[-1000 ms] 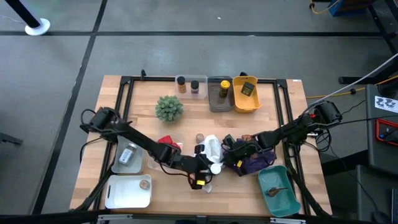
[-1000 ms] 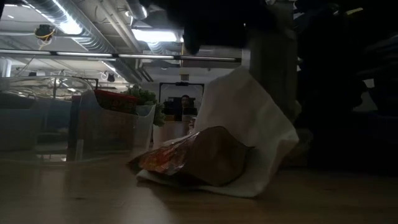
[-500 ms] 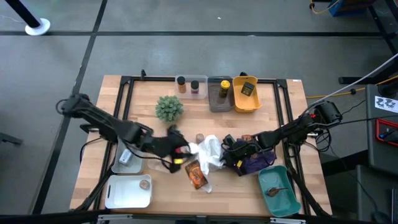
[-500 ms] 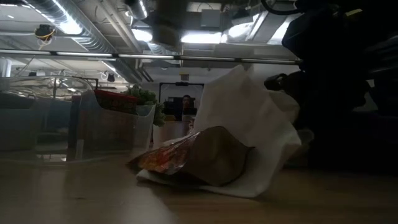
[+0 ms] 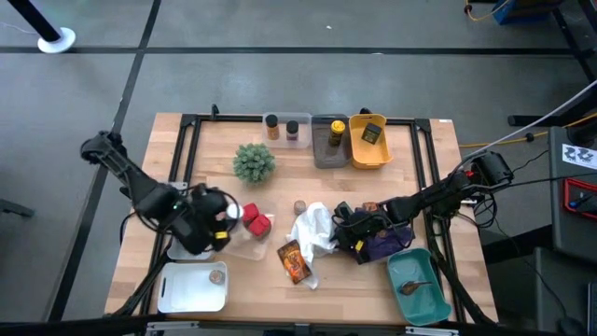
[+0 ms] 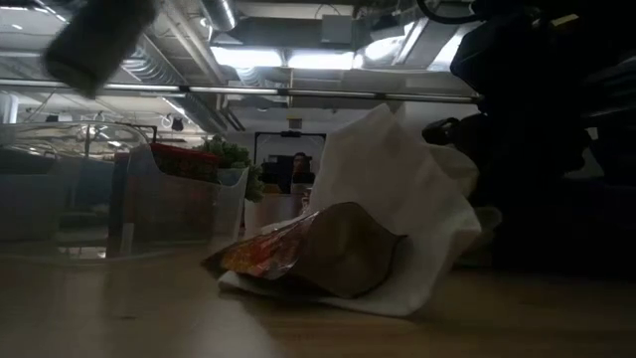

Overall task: Sort spices by type
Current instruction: Put the white seasoning bottle into the gray bin

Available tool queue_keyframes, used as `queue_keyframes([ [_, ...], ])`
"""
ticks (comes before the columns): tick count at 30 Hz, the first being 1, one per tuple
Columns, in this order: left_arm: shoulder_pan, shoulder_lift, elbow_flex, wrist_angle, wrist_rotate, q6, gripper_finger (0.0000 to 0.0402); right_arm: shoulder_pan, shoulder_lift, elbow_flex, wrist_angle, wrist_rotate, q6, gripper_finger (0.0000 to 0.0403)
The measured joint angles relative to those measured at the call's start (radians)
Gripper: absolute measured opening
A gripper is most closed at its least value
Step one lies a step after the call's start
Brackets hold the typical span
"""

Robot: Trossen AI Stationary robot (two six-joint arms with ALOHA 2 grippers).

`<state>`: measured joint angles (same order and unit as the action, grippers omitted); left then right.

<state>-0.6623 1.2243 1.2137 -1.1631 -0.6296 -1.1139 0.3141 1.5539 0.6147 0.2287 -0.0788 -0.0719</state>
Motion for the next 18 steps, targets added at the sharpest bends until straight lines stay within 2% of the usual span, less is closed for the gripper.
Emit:
queue_keyframes([
  [8,-0.185,0.001,-0.008,-0.305,-0.080,-0.461,0.0165,0.000,0.000,0.000,0.000,0.000,0.000,0.0103],
  [18,-0.313,0.003,-0.191,-0.349,-0.087,-0.765,0.0166,0.000,0.000,0.000,0.000,0.000,0.000,0.0103],
])
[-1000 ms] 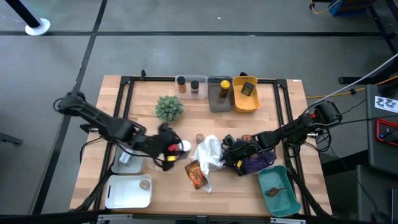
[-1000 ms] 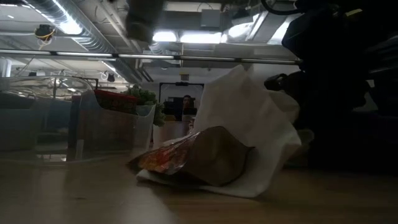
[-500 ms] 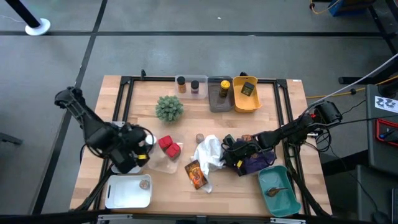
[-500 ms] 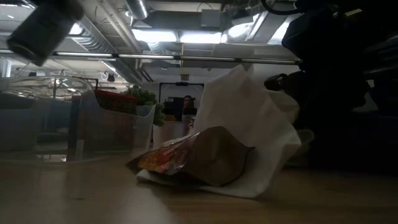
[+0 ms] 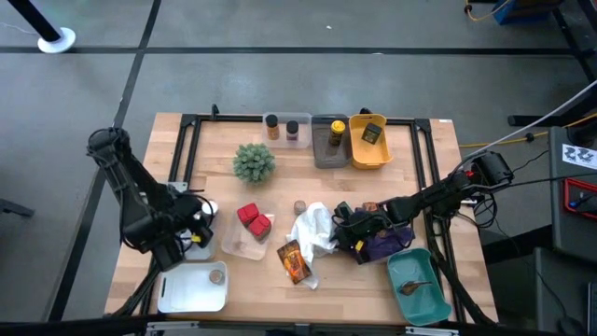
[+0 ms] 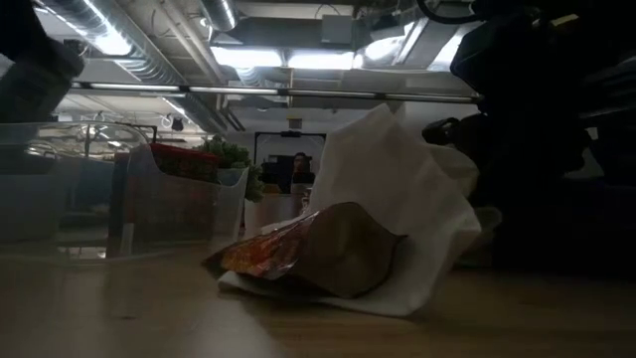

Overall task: Sort spices by type
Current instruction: Put the white seasoning bottle into the gray bin

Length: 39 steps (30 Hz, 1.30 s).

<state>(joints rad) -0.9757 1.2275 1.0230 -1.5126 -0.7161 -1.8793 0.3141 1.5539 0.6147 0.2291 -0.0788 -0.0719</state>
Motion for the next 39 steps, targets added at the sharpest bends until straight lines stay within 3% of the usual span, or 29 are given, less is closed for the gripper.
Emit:
queue_keyframes([
  [7,-0.044,-0.002,-0.068,-0.070,-0.042,-0.129,0.0164,0.000,0.000,0.000,0.000,0.000,0.000,0.0103],
  [23,-0.061,-0.011,-0.069,-0.059,-0.062,-0.133,0.0167,0.000,0.000,0.000,0.001,0.000,0.000,0.0103],
  [33,-0.061,-0.013,0.017,-0.054,-0.029,-0.001,0.0169,0.000,0.000,0.000,0.001,0.000,0.000,0.0103],
  [39,-0.059,-0.012,0.012,-0.057,0.025,-0.005,0.0170,0.000,0.000,0.000,0.001,0.000,0.000,0.0103],
])
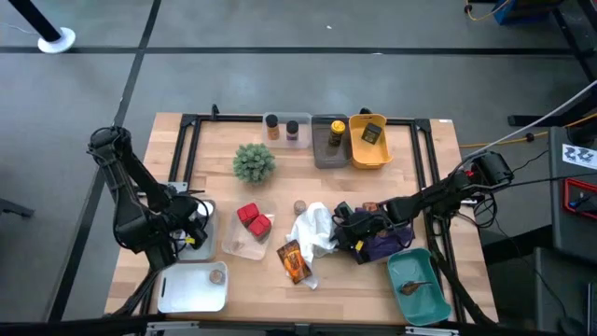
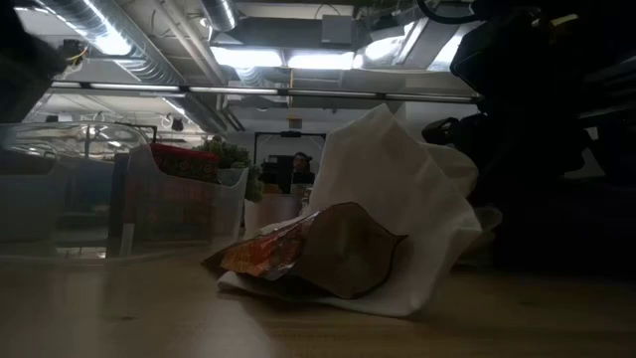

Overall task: Sort spices by type
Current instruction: Put the white seasoning bottle into the gray bin

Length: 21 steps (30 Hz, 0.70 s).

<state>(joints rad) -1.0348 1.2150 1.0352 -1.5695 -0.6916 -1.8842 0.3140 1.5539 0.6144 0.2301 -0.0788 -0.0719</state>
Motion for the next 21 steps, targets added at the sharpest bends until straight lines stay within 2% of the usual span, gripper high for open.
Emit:
queue_keyframes([
  [7,0.002,0.038,-0.071,0.040,0.017,-0.100,0.0170,0.000,0.000,0.000,0.000,0.000,0.000,0.0103],
  [17,0.002,0.172,-0.201,0.104,0.009,-0.357,0.0170,0.000,0.000,0.000,0.000,0.000,0.000,0.0103],
  [21,0.002,0.207,-0.231,0.188,0.010,-0.323,0.0171,0.000,0.000,0.000,0.000,0.000,0.000,0.0103],
])
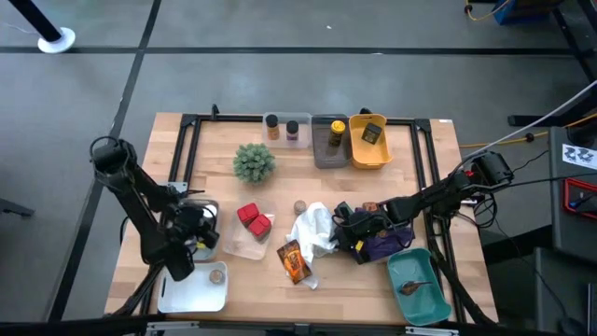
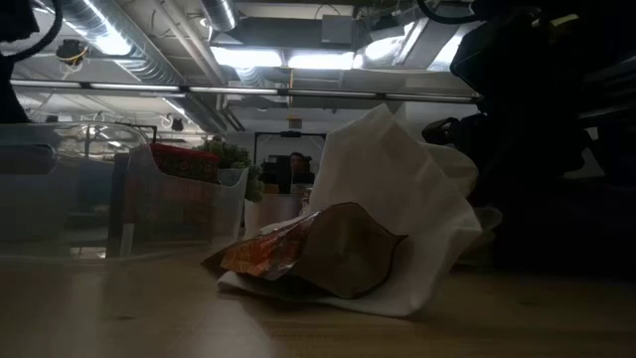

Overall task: Sort spices by type
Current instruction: Put the white seasoning bottle into the gray bin, then put the bottom orange seasoning bag into the green bin

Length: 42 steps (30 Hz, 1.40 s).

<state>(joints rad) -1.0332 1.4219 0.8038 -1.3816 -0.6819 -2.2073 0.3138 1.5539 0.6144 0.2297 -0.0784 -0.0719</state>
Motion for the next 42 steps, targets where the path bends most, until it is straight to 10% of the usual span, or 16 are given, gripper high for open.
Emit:
queue_keyframes([
  [42,0.000,-0.293,0.061,0.190,-0.007,0.325,0.0251,0.000,-0.011,0.011,-0.008,-0.011,0.000,0.0103],
])
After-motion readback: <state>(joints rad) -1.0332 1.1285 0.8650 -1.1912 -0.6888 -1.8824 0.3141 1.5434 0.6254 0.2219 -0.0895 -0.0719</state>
